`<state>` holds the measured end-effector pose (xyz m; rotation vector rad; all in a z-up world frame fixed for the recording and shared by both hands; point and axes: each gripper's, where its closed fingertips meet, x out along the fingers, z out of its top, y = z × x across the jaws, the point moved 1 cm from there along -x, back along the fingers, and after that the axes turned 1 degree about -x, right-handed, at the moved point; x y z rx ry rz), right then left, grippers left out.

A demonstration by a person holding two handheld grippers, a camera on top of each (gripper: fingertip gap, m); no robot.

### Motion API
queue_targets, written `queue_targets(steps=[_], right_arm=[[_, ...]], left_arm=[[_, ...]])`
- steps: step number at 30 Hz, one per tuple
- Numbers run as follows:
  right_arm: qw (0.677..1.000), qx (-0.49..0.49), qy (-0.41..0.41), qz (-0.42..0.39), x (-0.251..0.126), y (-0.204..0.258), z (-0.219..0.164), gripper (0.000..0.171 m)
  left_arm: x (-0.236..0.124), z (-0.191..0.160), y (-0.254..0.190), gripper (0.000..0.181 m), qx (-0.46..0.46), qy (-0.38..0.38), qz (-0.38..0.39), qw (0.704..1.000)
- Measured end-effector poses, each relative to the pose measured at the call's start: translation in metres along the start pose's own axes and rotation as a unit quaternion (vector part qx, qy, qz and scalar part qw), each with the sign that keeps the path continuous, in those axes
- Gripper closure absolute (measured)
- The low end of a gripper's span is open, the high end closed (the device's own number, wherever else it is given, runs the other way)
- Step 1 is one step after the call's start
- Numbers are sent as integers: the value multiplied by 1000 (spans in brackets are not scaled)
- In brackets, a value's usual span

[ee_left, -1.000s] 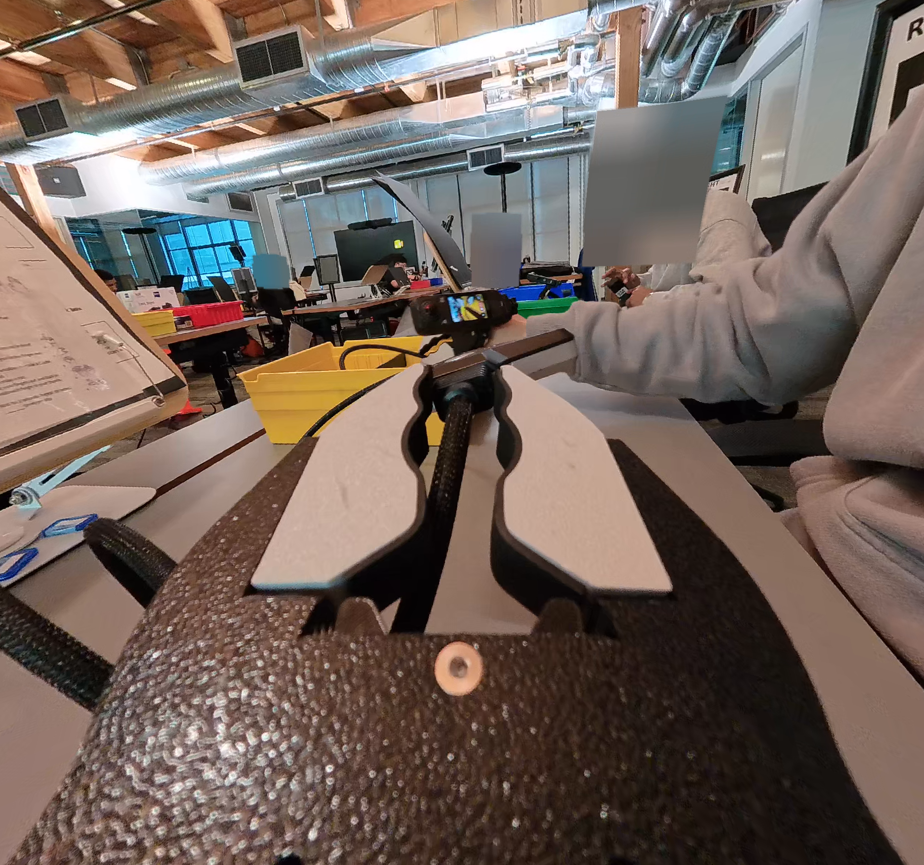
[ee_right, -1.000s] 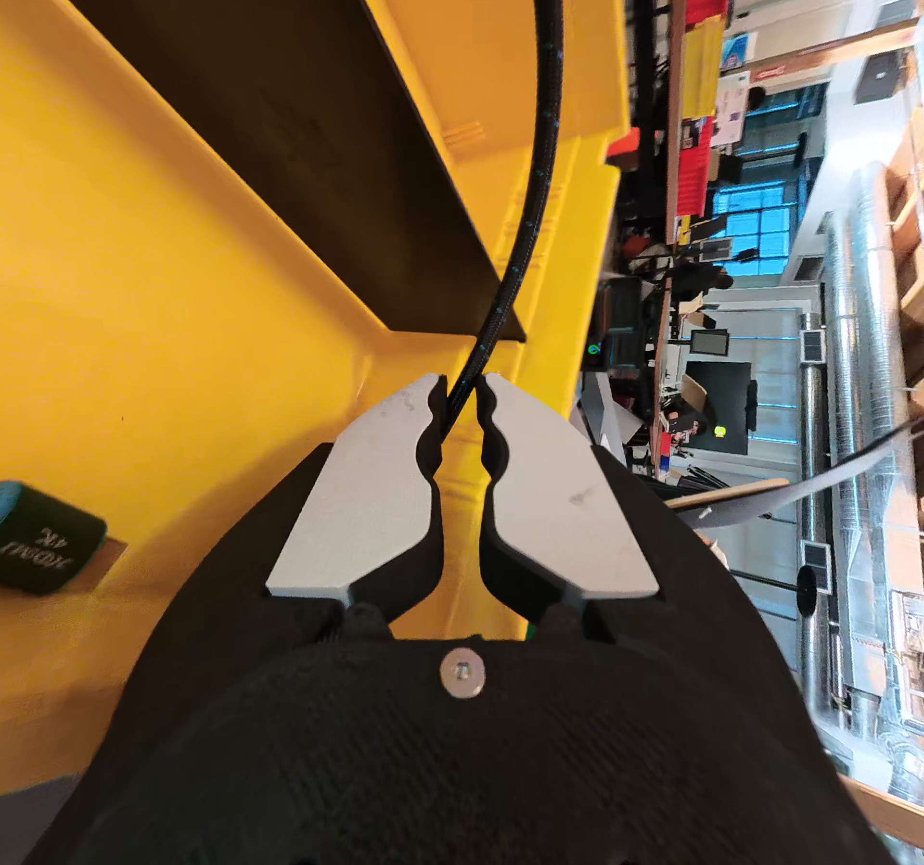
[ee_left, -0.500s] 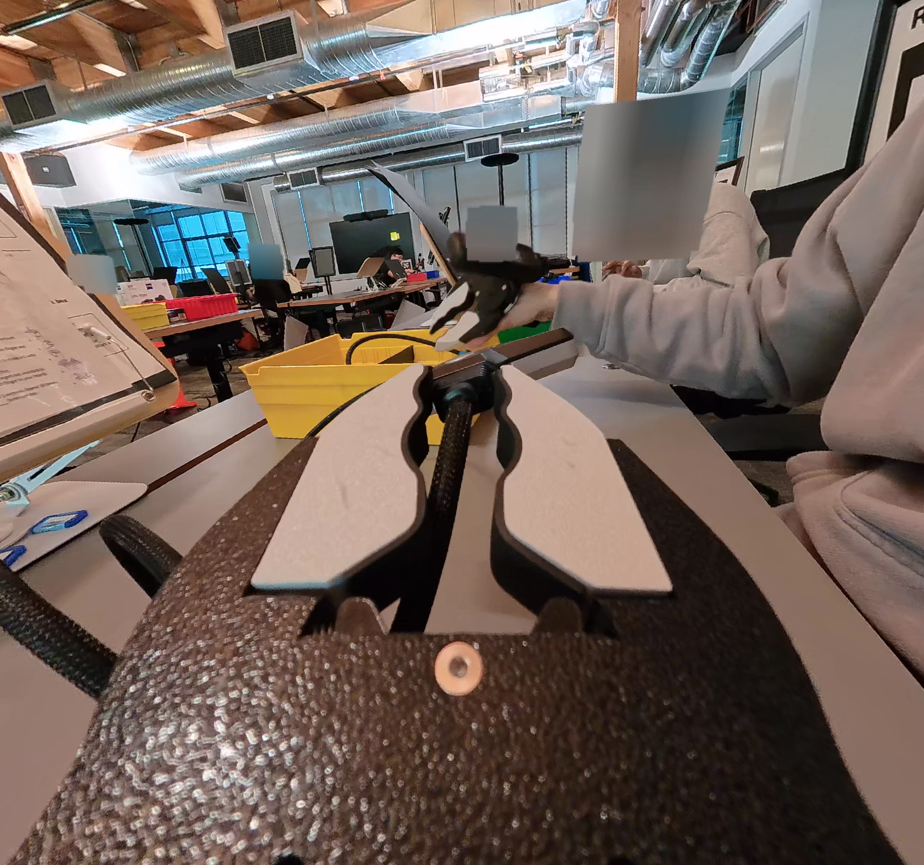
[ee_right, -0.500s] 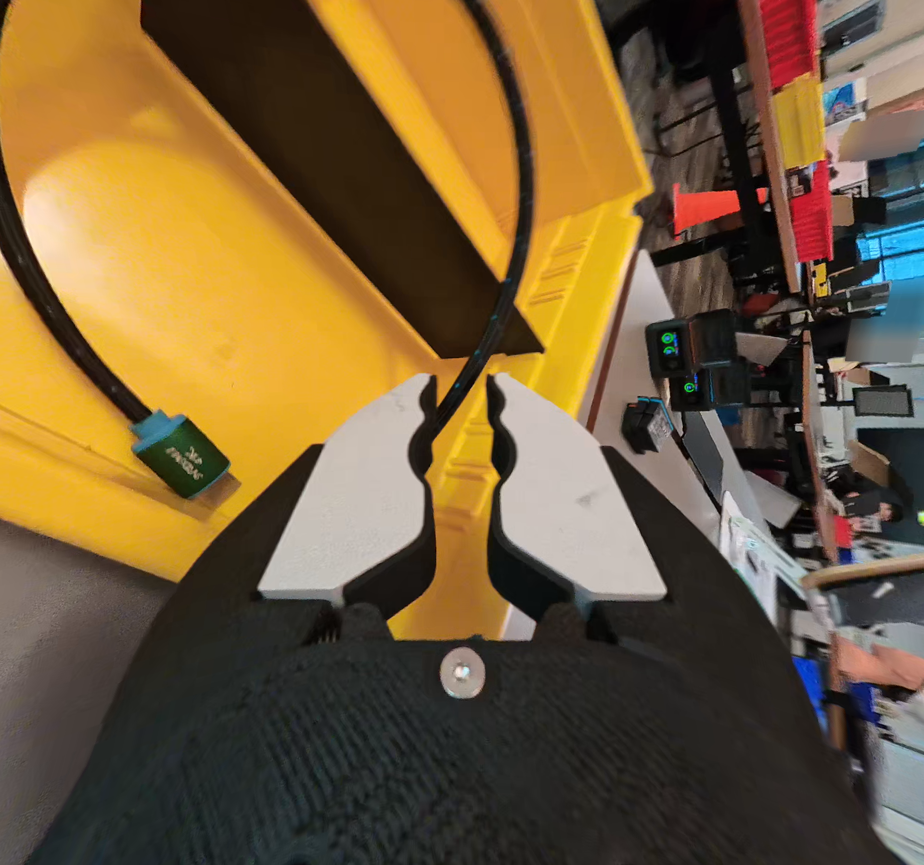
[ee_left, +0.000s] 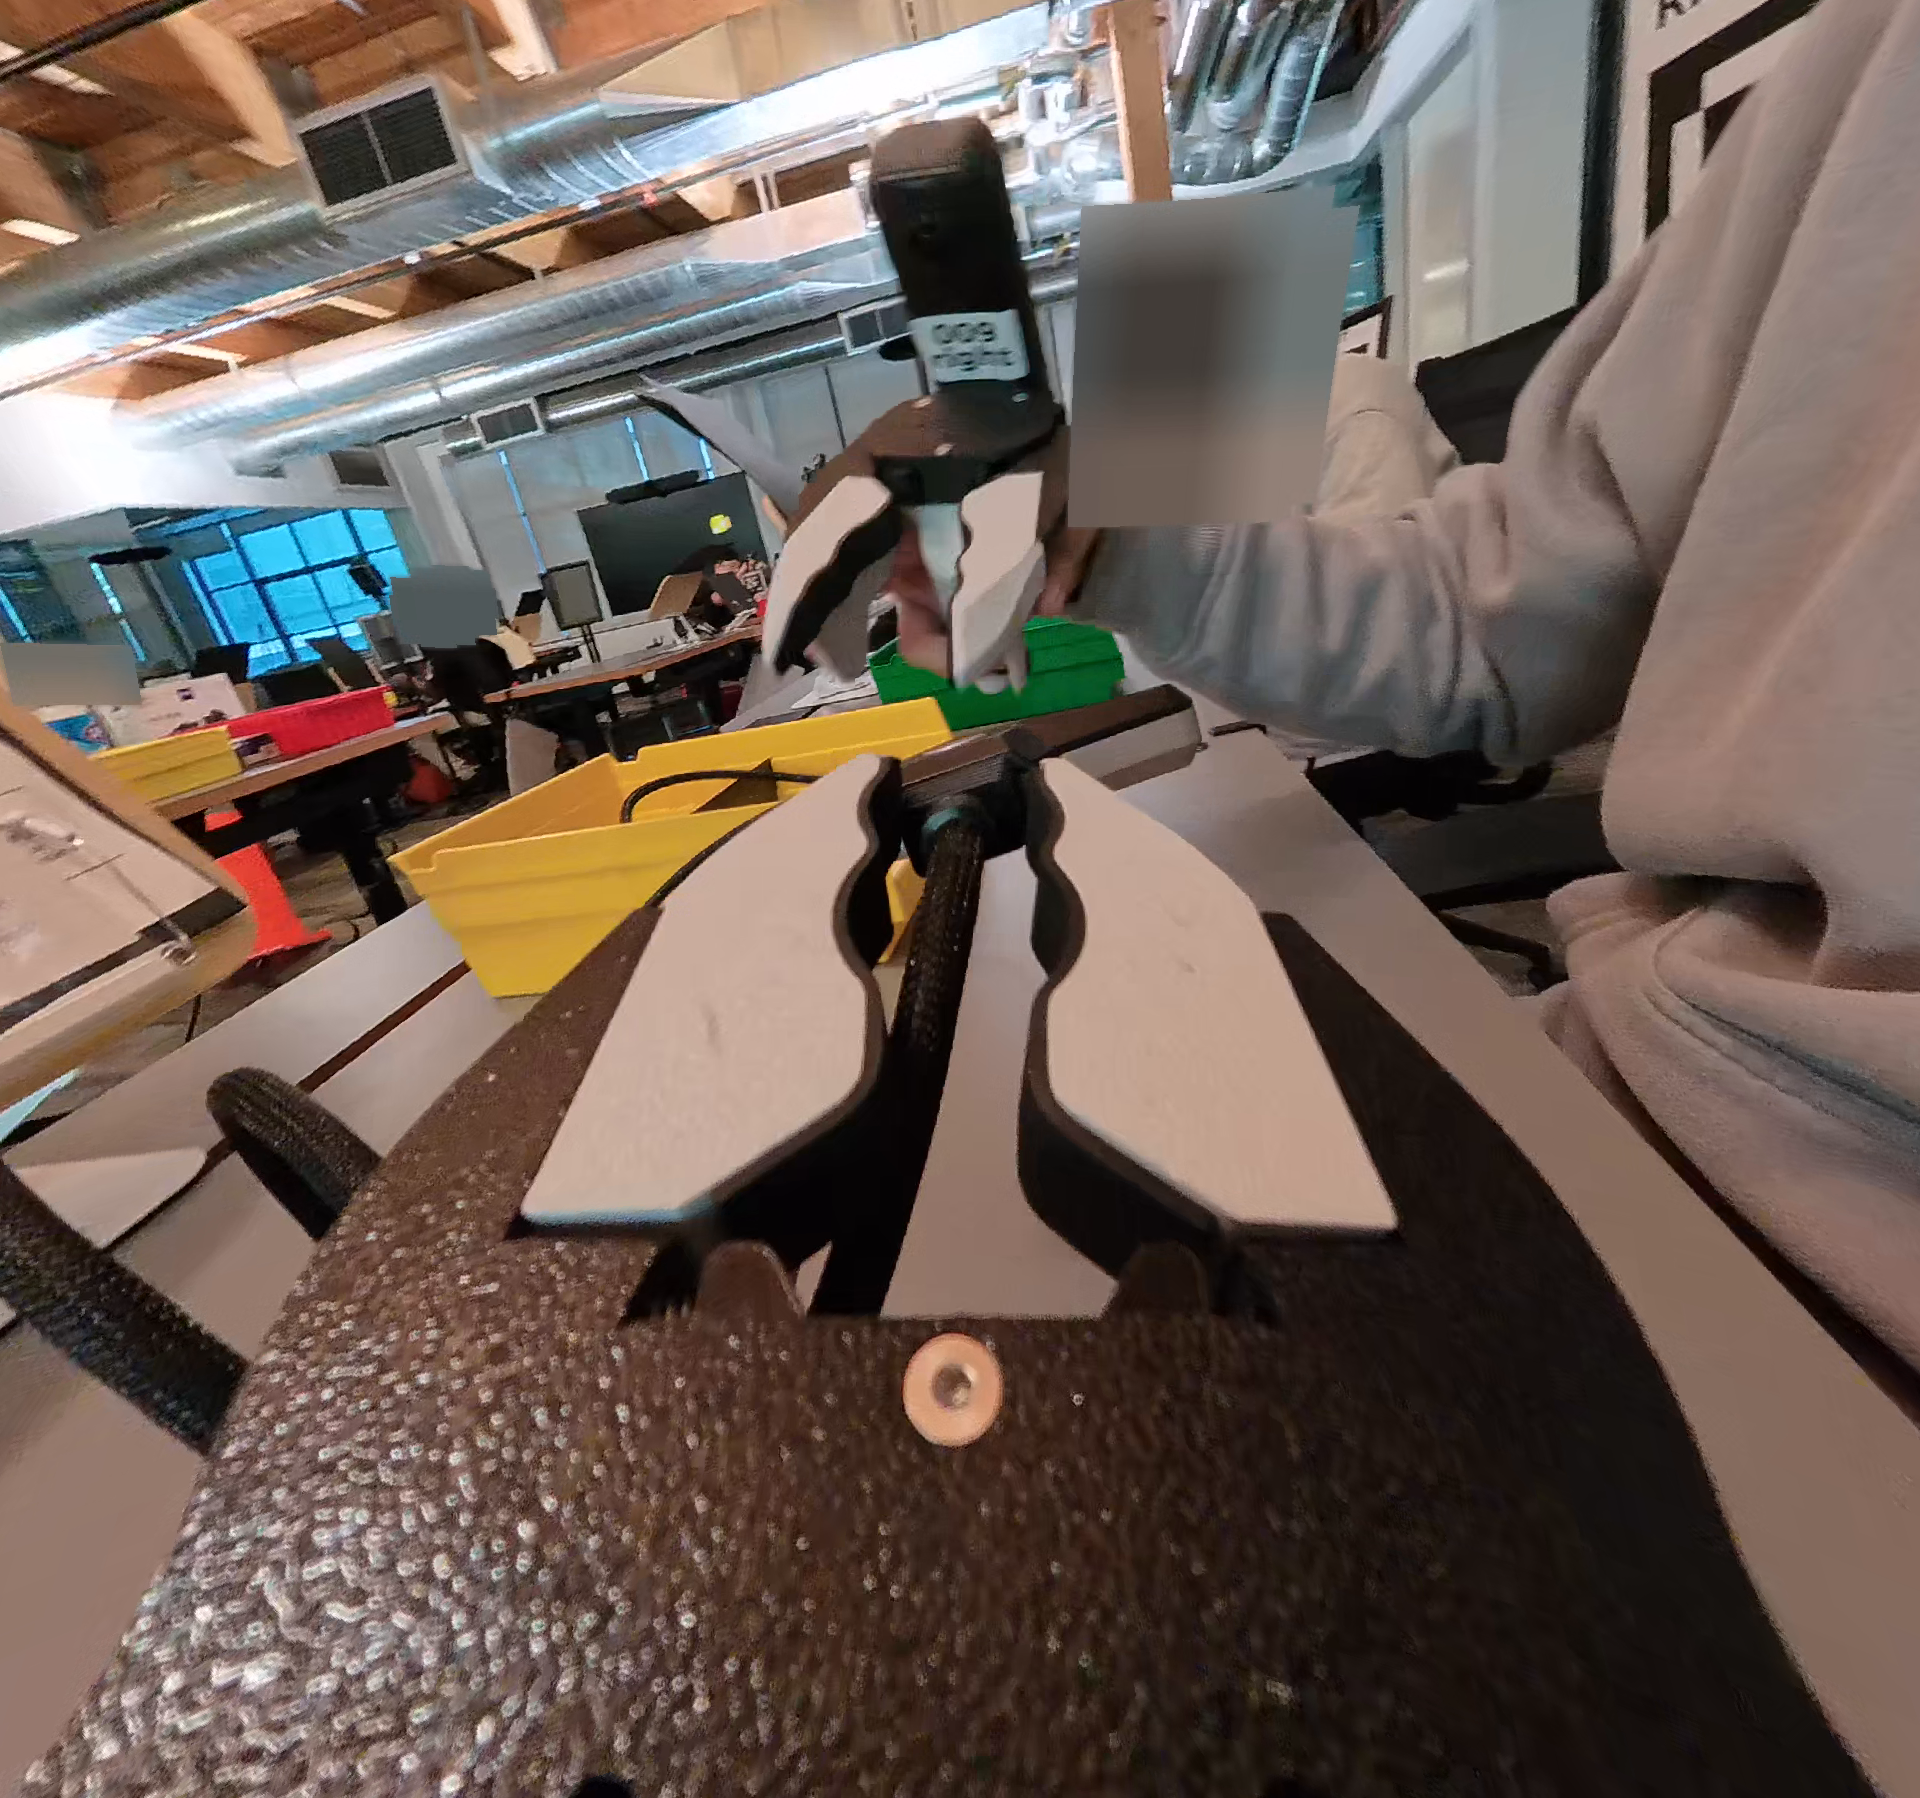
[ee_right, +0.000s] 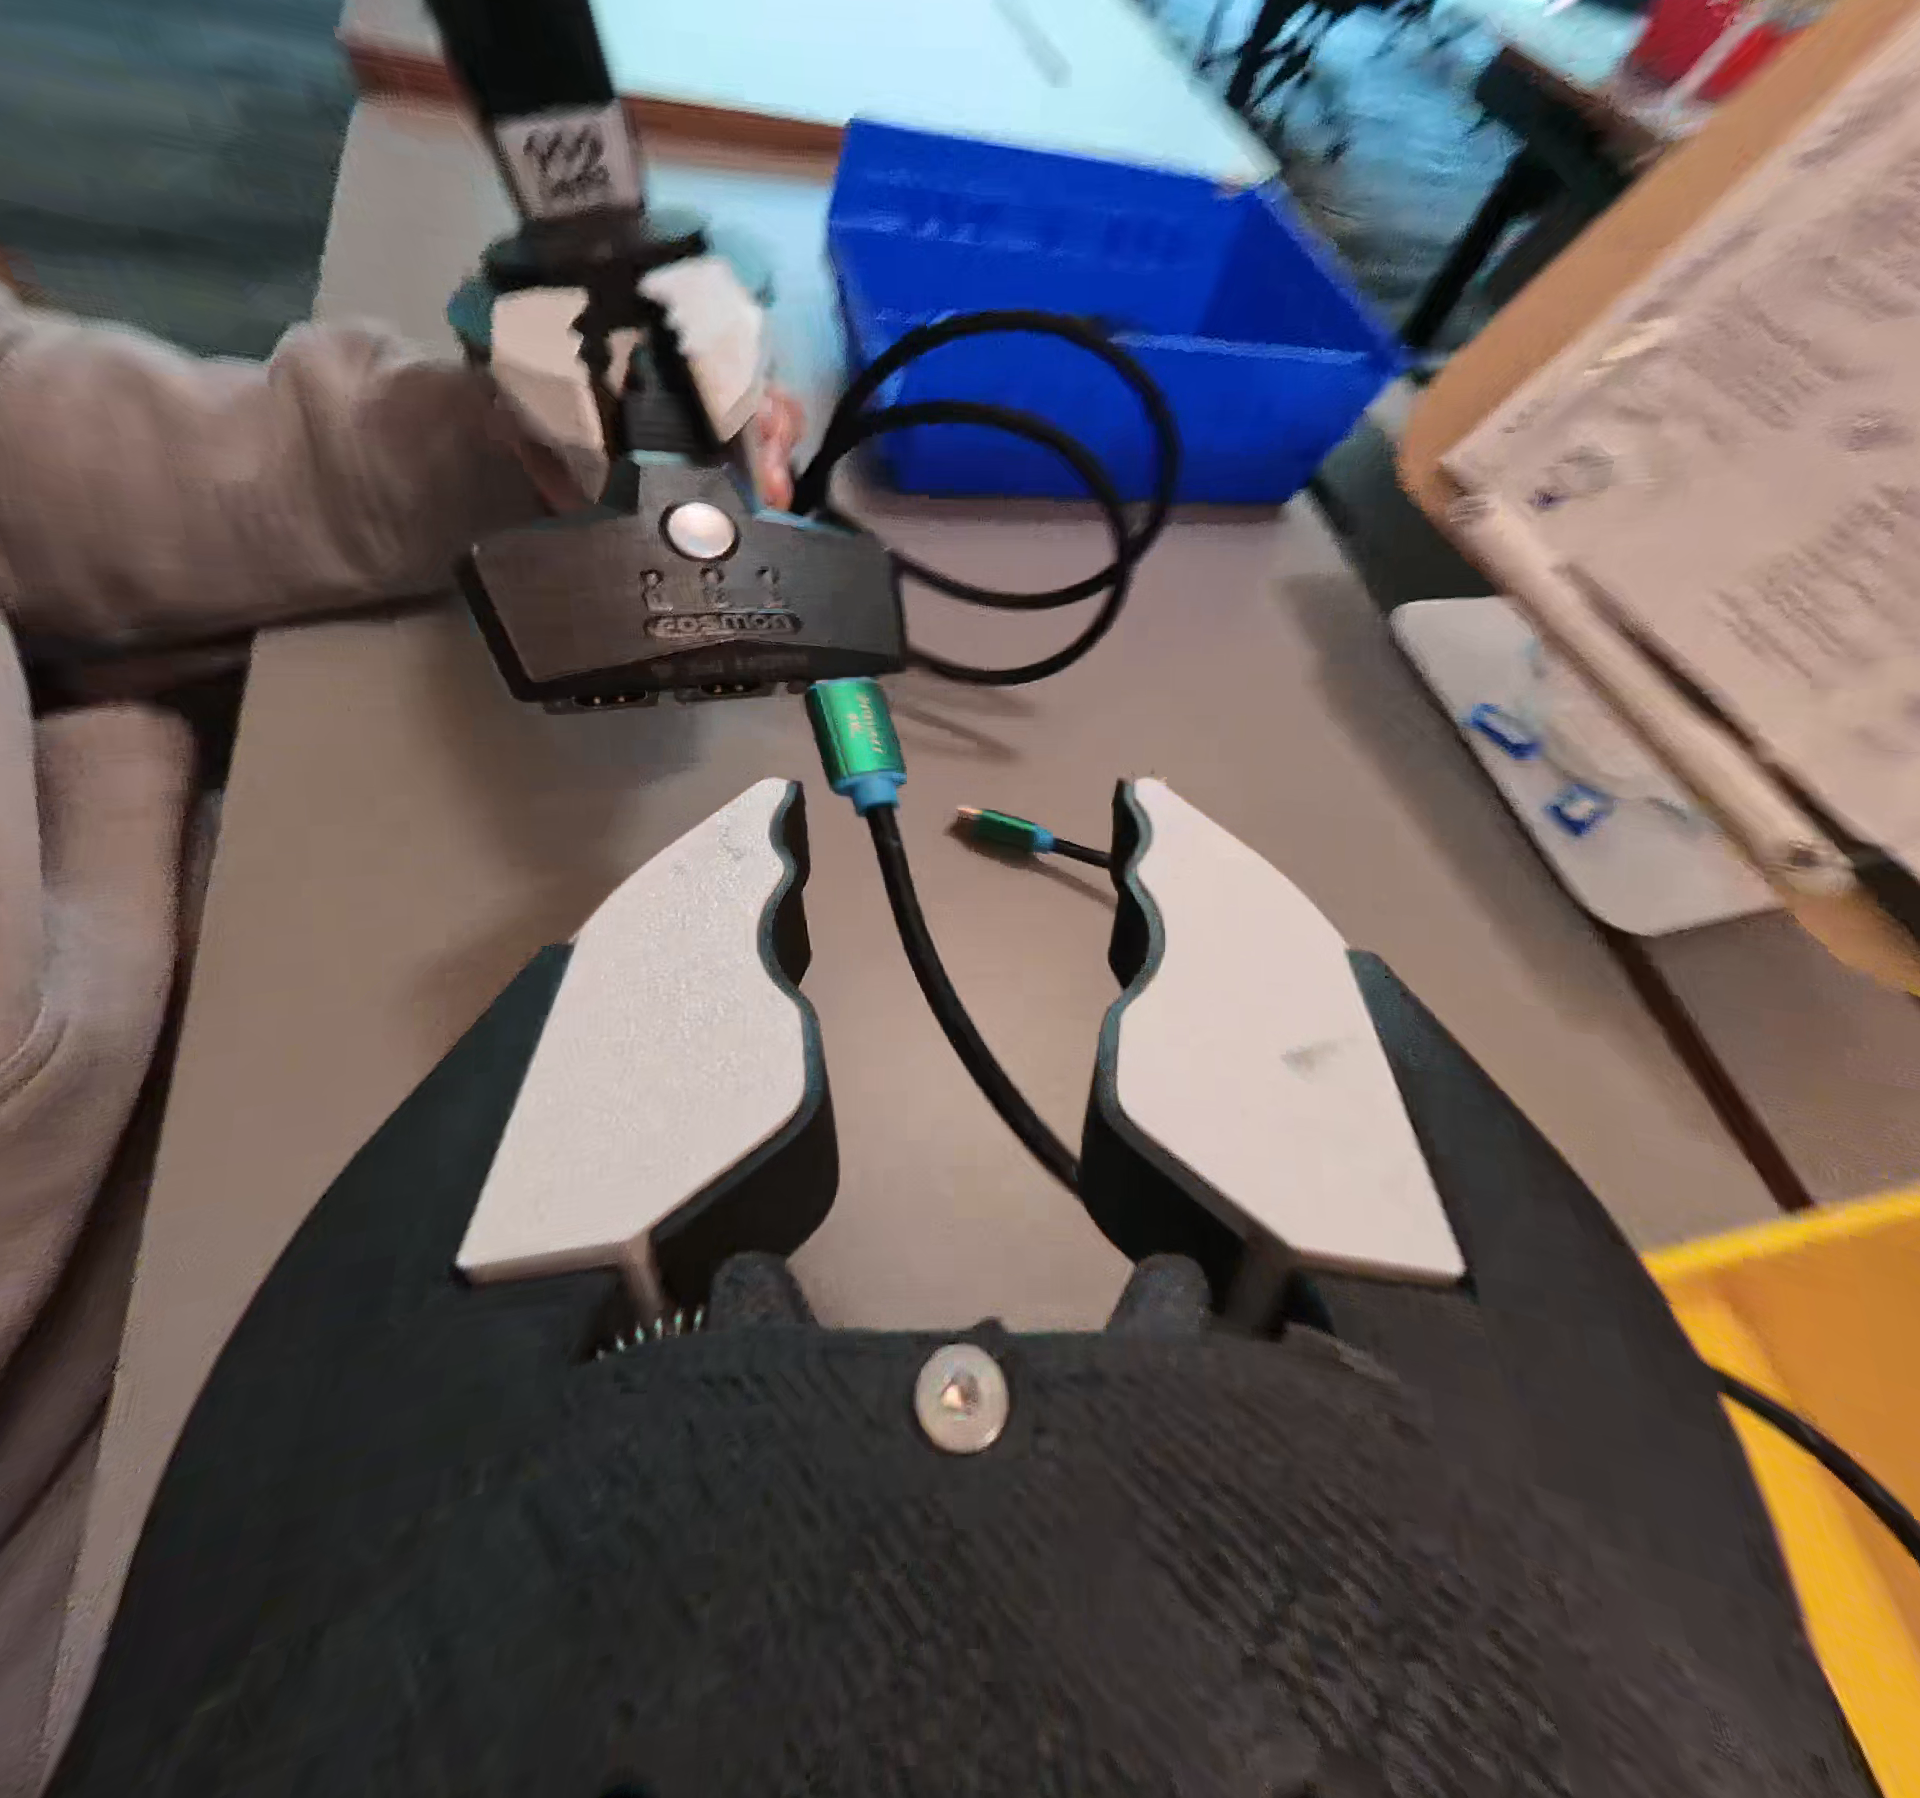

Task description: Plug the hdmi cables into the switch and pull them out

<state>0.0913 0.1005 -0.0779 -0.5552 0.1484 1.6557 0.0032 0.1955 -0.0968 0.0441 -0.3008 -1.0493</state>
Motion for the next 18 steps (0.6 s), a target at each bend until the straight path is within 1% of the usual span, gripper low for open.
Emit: queue_targets(steps=[3,5,7,8,13,15,16,17,18], right_arm=[[995,-6,67,79,29,15,-10,113],[991,-7,87,105,40,19,-13,122],[988,-9,85,131,44,26,-10,134],[987,-11,83,140,45,29,-9,136],[987,-29,84,136,49,33,-8,135],[989,-43,86,116,49,30,-8,130],[990,-48,92,98,46,28,-7,125],[992,-44,89,80,40,25,-2,119],[996,-26,70,58,33,23,6,118]], left_arm=[[3,3,-5,159,7,1,-12,1000],[3,5,-7,159,12,3,-14,1000],[2,6,-7,159,14,1,-14,1000],[1,7,-6,159,13,-1,-14,1000],[0,7,-6,159,6,2,-17,1000],[1,5,-5,159,-1,11,-16,1000],[2,5,-4,158,-3,16,-11,1000],[2,5,-3,158,-2,20,-4,1000],[2,6,-1,158,3,23,6,1000]])
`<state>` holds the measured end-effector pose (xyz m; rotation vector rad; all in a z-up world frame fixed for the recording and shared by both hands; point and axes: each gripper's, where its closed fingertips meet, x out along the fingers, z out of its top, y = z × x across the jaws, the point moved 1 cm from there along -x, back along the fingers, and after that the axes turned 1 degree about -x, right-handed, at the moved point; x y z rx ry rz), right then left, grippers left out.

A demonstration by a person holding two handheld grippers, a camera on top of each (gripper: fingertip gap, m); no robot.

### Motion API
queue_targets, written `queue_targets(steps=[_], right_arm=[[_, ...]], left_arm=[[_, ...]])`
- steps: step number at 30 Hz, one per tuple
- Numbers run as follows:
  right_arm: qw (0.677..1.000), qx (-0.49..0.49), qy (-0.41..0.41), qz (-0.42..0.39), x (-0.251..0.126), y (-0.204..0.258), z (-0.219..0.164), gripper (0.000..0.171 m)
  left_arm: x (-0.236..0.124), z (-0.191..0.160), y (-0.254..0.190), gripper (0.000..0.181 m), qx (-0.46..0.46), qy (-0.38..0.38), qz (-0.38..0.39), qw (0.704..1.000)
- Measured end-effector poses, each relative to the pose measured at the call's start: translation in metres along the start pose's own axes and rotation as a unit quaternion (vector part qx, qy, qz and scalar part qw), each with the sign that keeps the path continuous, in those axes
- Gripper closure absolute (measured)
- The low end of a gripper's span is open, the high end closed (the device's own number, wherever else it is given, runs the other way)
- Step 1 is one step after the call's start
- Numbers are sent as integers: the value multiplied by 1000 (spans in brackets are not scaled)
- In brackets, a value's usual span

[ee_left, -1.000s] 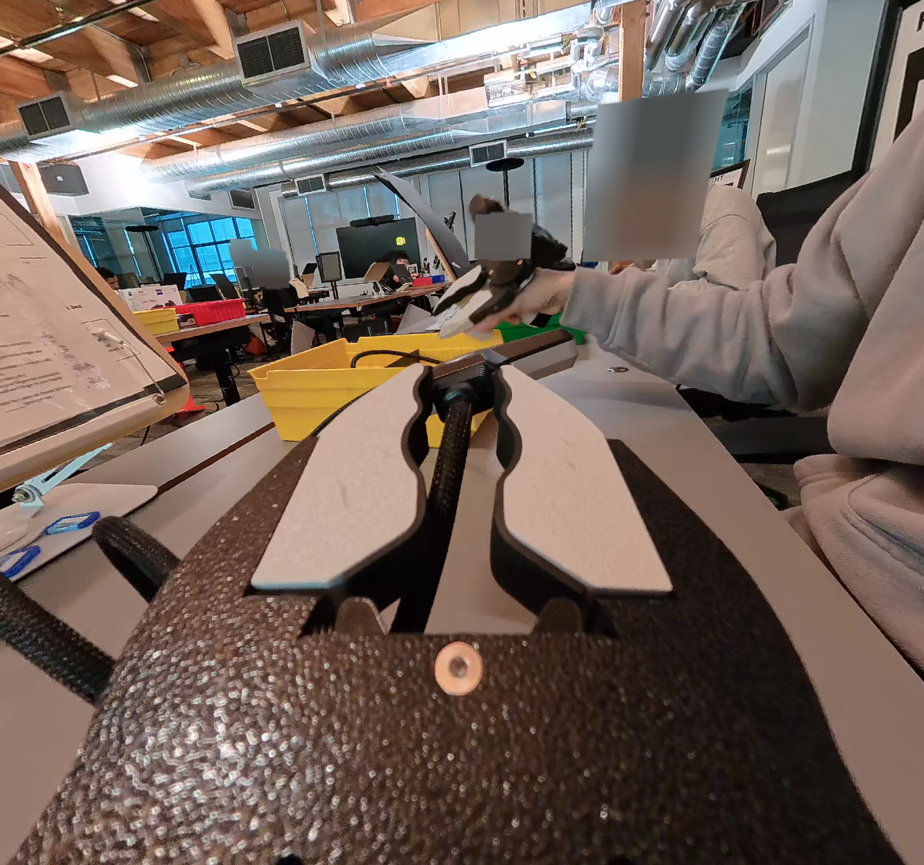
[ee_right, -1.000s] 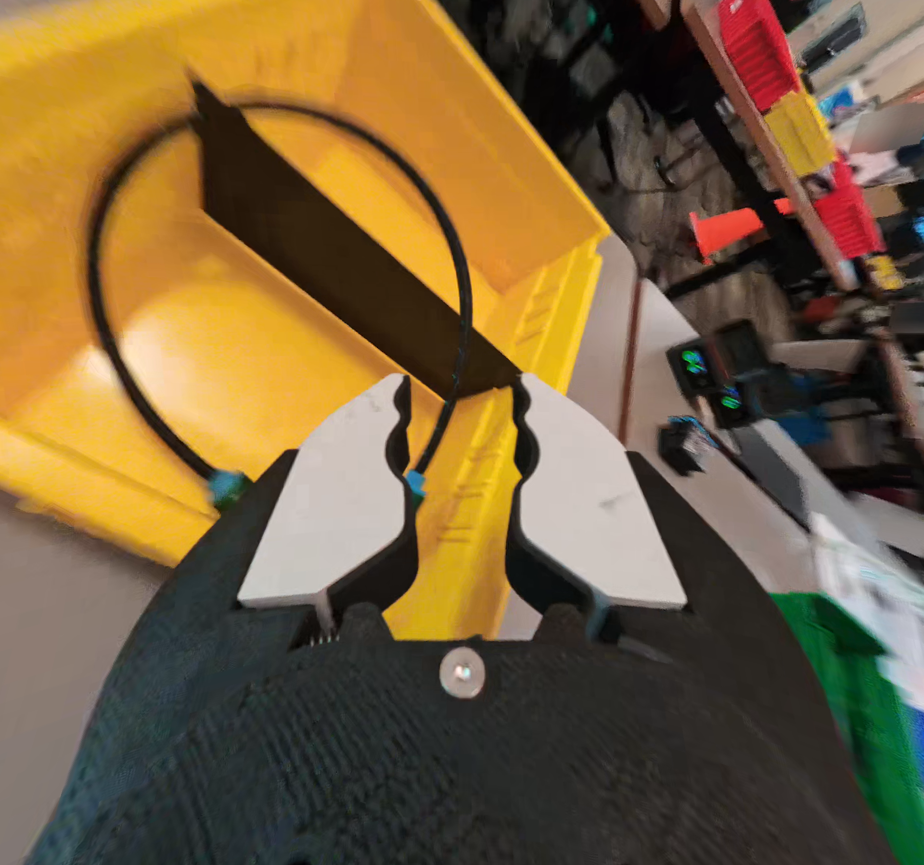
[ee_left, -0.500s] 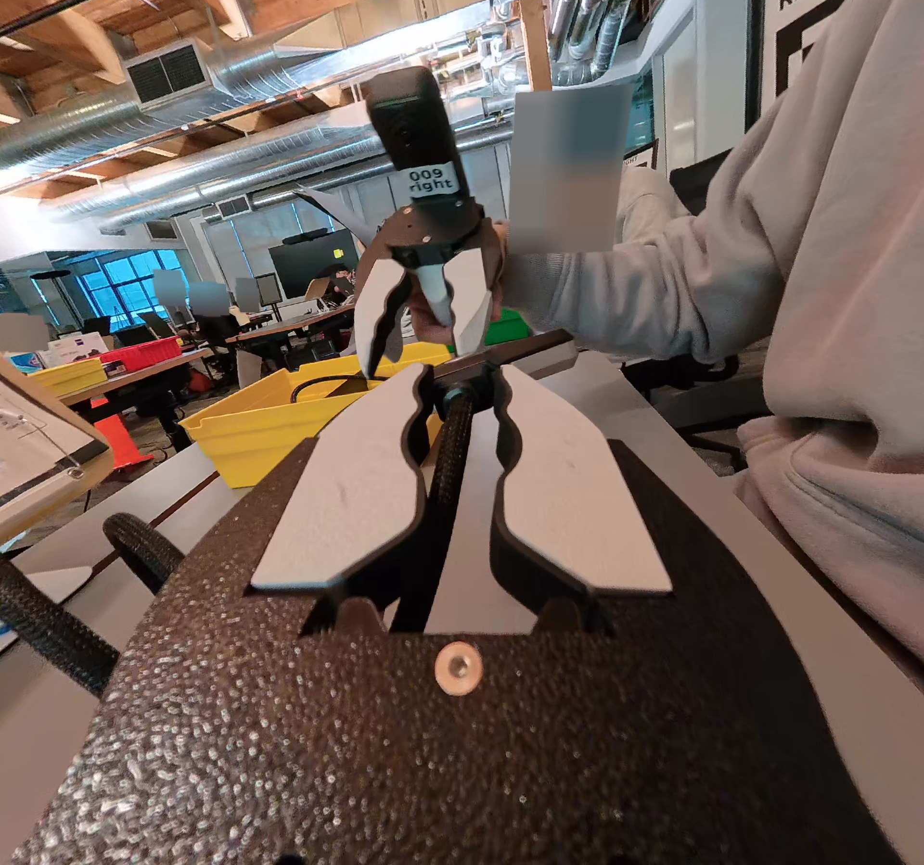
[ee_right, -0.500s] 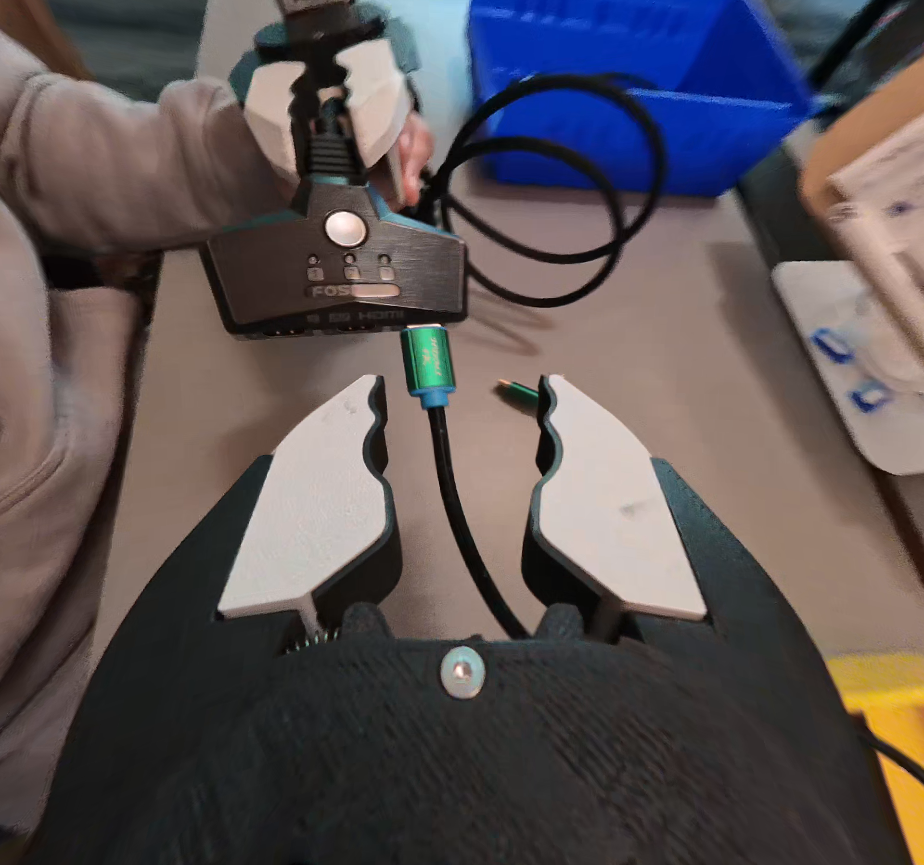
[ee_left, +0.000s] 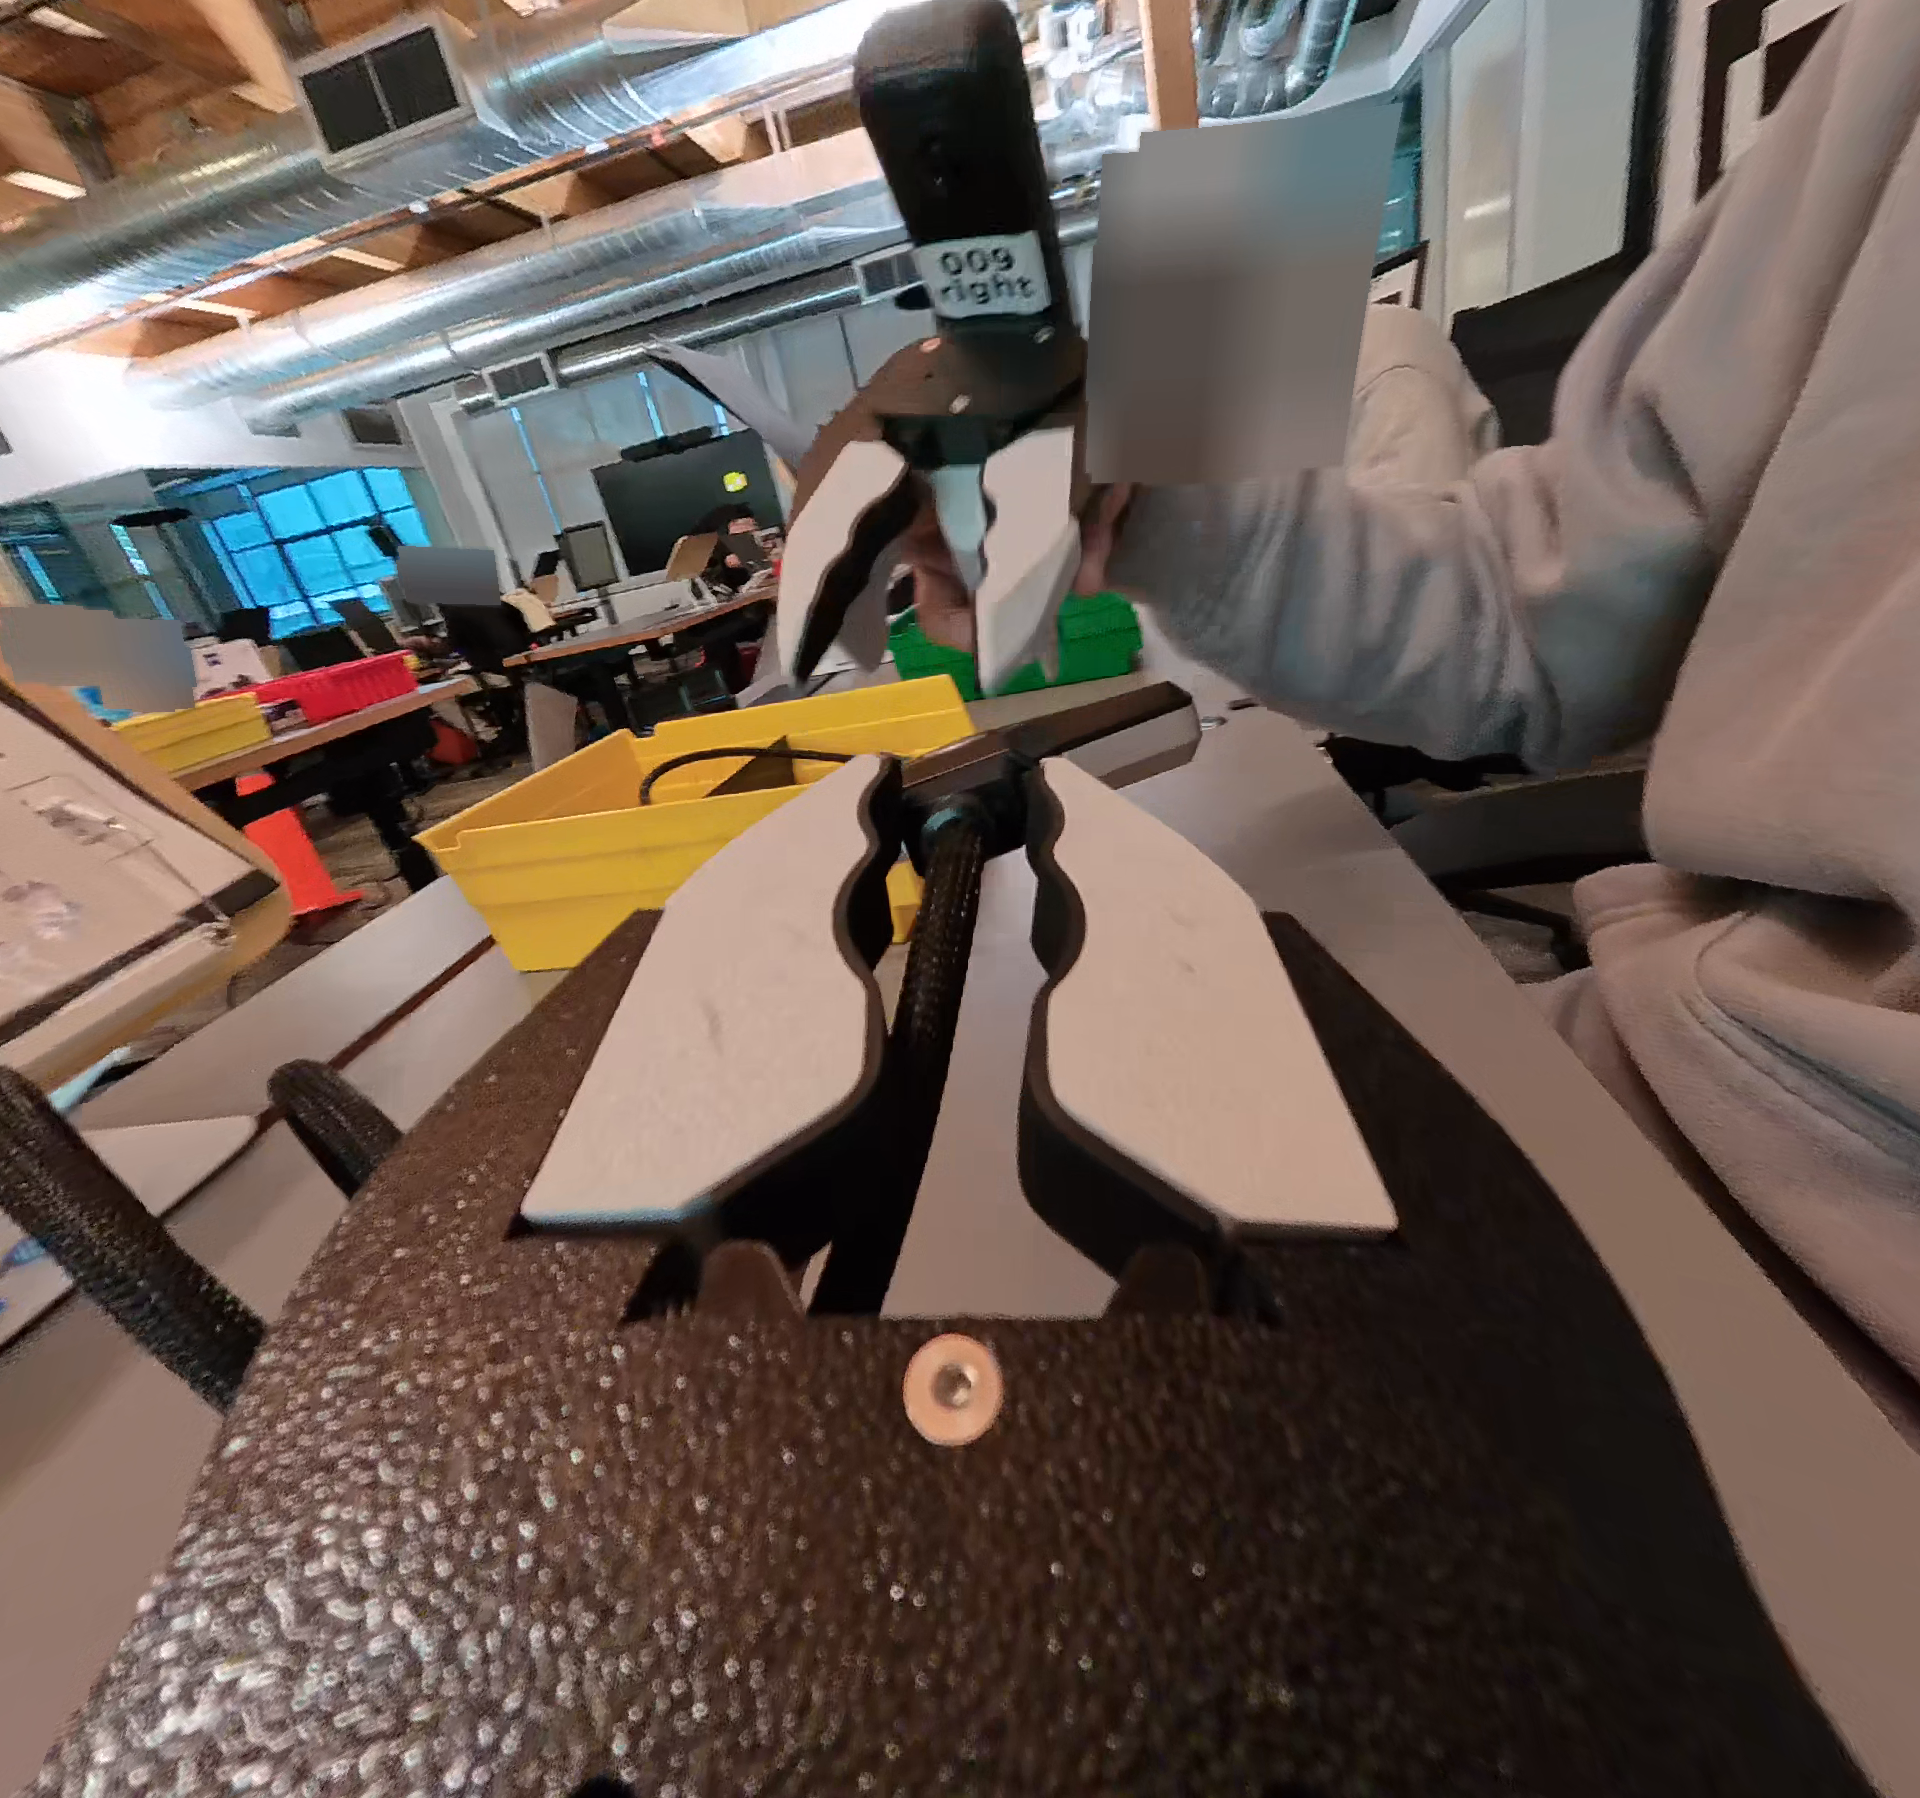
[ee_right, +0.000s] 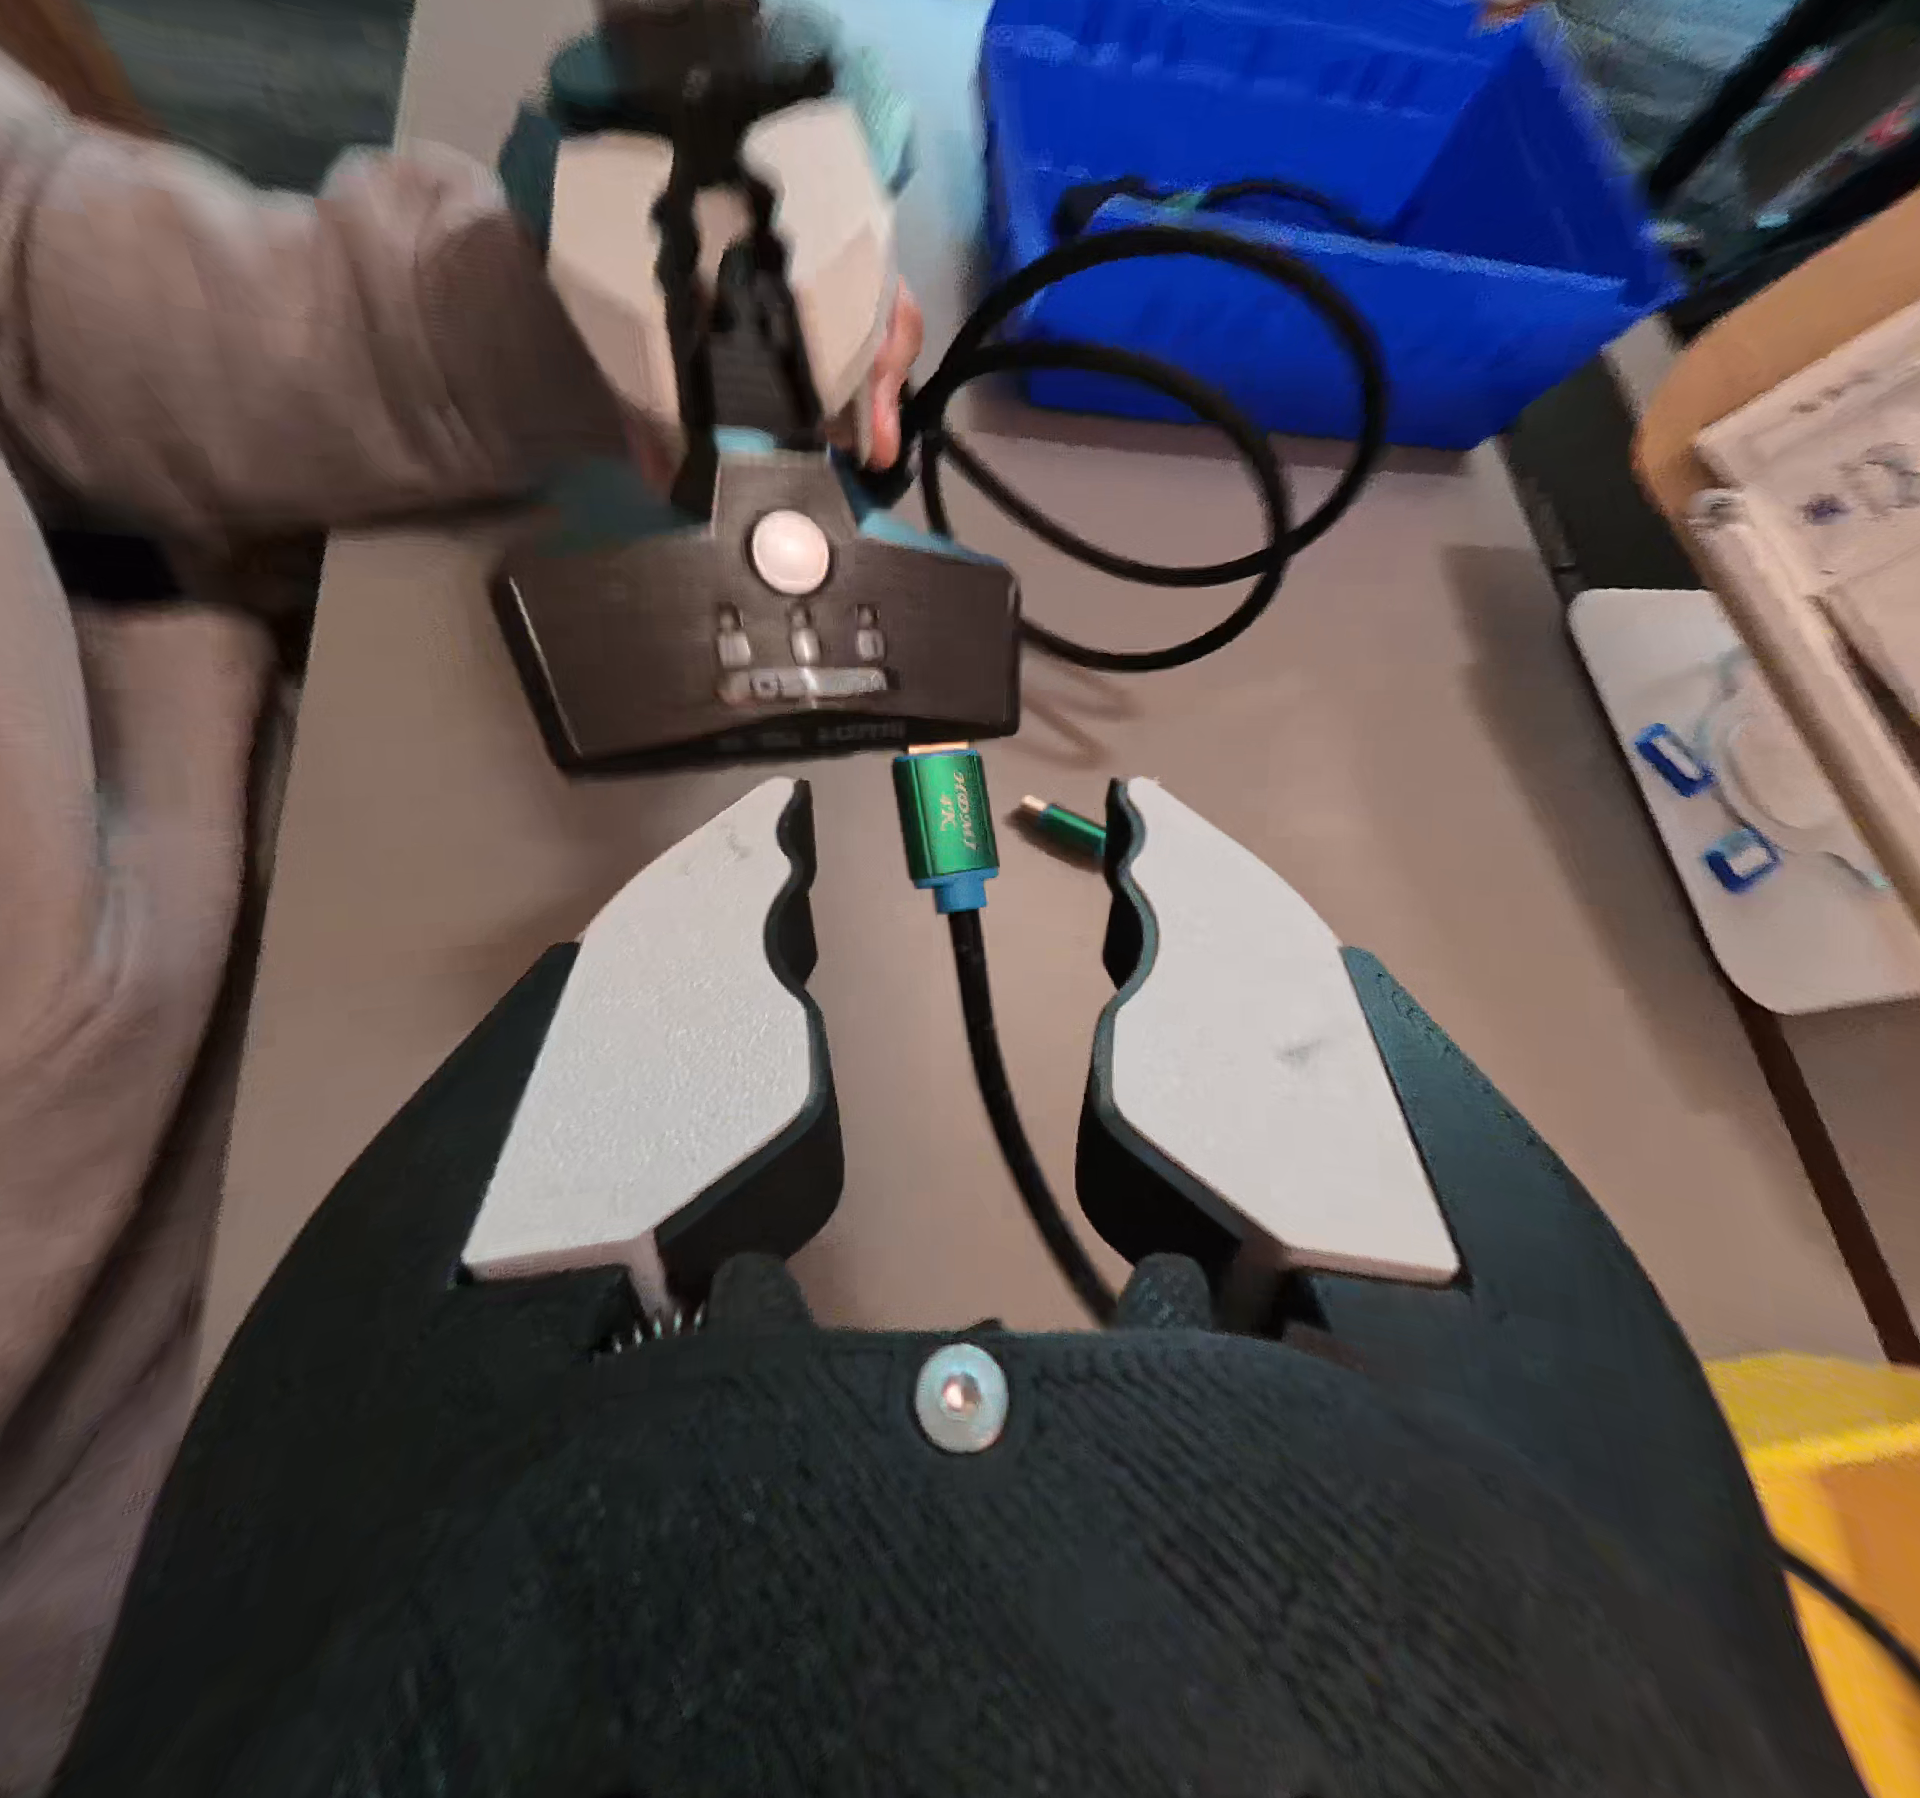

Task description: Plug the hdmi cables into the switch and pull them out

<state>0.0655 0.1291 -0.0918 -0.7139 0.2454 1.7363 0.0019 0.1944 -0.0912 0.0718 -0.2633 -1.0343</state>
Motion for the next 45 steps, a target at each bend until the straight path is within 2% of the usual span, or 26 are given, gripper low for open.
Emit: queue_targets(steps=[2,5,8,10,12,14,15,17,22,25,34,37,40,45], right_arm=[[992,91,-76,-37,-18,-5,16,124],[953,262,-149,33,-24,14,13,115],[886,401,-218,73,-9,22,-1,113],[832,470,-253,149,3,33,0,109],[787,503,-287,213,8,41,11,121],[788,495,-288,227,20,45,17,126],[780,493,-304,235,21,44,22,136],[767,492,-335,240,22,39,27,138],[786,443,-382,201,22,33,31,143],[788,432,-394,191,17,32,34,145],[748,490,-399,202,19,27,29,146],[747,496,-398,192,21,24,24,145],[768,481,-388,169,22,22,19,142],[848,397,-331,122,23,28,13,131]], left_arm=[[-2,2,3,158,26,7,19,999],[-4,8,8,159,67,19,53,996],[-4,14,7,158,98,18,64,993],[-2,15,3,158,110,12,54,992],[2,15,-2,158,111,2,41,993],[6,12,-7,158,108,5,25,994],[6,12,-7,158,106,2,26,994],[4,14,-4,159,98,-4,33,995],[2,5,0,155,56,24,37,997],[4,5,2,155,33,2,41,999],[7,-1,5,159,60,20,56,996],[9,-7,8,158,40,35,60,997],[10,-10,10,159,12,42,57,997],[10,-12,12,159,-12,30,54,998]])
